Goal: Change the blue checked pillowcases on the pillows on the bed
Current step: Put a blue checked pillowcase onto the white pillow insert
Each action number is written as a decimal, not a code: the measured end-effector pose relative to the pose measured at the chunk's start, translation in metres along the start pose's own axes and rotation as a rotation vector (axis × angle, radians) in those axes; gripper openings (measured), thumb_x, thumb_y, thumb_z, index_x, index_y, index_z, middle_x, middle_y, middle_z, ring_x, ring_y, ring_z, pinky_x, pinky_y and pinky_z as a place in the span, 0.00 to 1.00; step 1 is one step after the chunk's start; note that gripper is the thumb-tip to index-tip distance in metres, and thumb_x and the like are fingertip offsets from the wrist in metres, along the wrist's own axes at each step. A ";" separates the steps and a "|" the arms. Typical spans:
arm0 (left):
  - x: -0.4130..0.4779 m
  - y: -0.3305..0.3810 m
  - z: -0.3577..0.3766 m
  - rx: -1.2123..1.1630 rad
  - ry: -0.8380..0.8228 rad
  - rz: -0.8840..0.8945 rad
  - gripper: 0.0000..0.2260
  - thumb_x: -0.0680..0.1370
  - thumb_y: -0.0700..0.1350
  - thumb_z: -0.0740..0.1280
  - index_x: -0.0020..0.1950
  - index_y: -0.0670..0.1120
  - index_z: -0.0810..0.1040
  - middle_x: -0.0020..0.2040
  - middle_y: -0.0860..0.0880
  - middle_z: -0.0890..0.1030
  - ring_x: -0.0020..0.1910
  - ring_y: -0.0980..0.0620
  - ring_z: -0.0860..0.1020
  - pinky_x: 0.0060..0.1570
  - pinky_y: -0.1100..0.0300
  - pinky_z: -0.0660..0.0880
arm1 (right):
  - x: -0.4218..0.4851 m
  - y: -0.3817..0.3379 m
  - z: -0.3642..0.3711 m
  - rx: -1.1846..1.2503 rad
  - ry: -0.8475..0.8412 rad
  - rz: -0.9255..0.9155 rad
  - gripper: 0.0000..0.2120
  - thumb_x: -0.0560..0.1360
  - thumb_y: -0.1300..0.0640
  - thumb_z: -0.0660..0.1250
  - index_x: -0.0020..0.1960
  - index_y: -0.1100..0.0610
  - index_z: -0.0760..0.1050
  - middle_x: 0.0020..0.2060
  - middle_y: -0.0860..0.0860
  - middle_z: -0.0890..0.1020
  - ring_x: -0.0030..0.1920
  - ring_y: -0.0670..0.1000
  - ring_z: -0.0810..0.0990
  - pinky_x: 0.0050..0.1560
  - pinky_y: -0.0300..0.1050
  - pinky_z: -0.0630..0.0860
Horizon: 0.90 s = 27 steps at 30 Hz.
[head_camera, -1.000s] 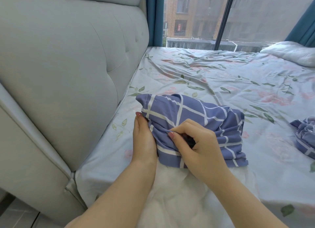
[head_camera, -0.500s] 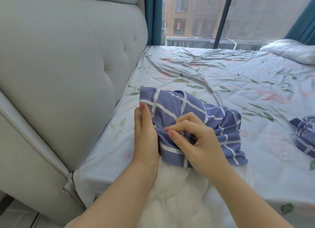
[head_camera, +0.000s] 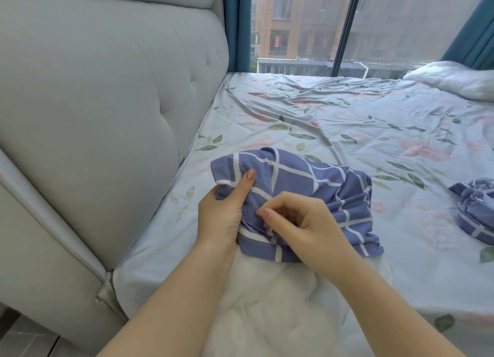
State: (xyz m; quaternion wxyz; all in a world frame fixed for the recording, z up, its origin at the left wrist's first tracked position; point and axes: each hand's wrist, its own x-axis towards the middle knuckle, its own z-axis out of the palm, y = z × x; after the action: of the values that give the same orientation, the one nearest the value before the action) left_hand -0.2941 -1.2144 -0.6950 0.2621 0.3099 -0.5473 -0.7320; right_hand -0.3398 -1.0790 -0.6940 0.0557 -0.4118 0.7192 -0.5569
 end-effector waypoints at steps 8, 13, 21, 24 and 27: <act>0.016 0.007 -0.035 0.522 -0.155 -0.174 0.22 0.71 0.65 0.71 0.51 0.49 0.78 0.23 0.54 0.72 0.19 0.56 0.67 0.20 0.68 0.61 | 0.003 0.047 -0.057 -0.721 0.149 0.378 0.18 0.79 0.48 0.62 0.33 0.53 0.69 0.30 0.47 0.75 0.39 0.52 0.75 0.42 0.48 0.72; 0.010 0.008 -0.036 0.708 -0.310 -0.196 0.35 0.68 0.74 0.61 0.70 0.59 0.67 0.52 0.49 0.81 0.42 0.52 0.79 0.36 0.62 0.75 | 0.000 0.066 -0.080 -0.813 0.165 0.617 0.17 0.80 0.45 0.58 0.38 0.53 0.74 0.44 0.55 0.79 0.50 0.61 0.76 0.49 0.53 0.74; 0.007 0.011 -0.031 0.574 -0.301 -0.090 0.22 0.71 0.66 0.69 0.60 0.58 0.74 0.48 0.56 0.81 0.43 0.57 0.78 0.36 0.65 0.75 | 0.011 0.072 -0.086 -0.198 0.306 0.981 0.34 0.80 0.38 0.56 0.78 0.56 0.55 0.74 0.59 0.64 0.72 0.62 0.65 0.70 0.53 0.63; 0.009 0.005 -0.028 0.407 -0.370 -0.091 0.37 0.62 0.66 0.77 0.68 0.59 0.70 0.60 0.58 0.80 0.58 0.55 0.79 0.60 0.54 0.77 | 0.010 0.071 -0.086 -0.179 0.262 0.980 0.34 0.80 0.37 0.55 0.77 0.57 0.57 0.74 0.58 0.65 0.72 0.60 0.66 0.72 0.53 0.62; 0.010 0.001 -0.029 0.400 -0.388 -0.062 0.43 0.59 0.67 0.78 0.71 0.59 0.69 0.62 0.58 0.80 0.60 0.54 0.79 0.64 0.51 0.75 | 0.005 0.059 -0.085 -0.091 0.304 0.746 0.17 0.82 0.43 0.57 0.60 0.54 0.74 0.62 0.55 0.78 0.58 0.54 0.77 0.56 0.46 0.72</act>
State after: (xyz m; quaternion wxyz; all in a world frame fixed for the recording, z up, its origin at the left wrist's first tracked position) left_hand -0.2793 -1.2399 -0.7019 0.0635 0.2264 -0.7111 -0.6626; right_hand -0.4203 -1.0155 -0.7103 0.1286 -0.0375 0.8433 -0.5204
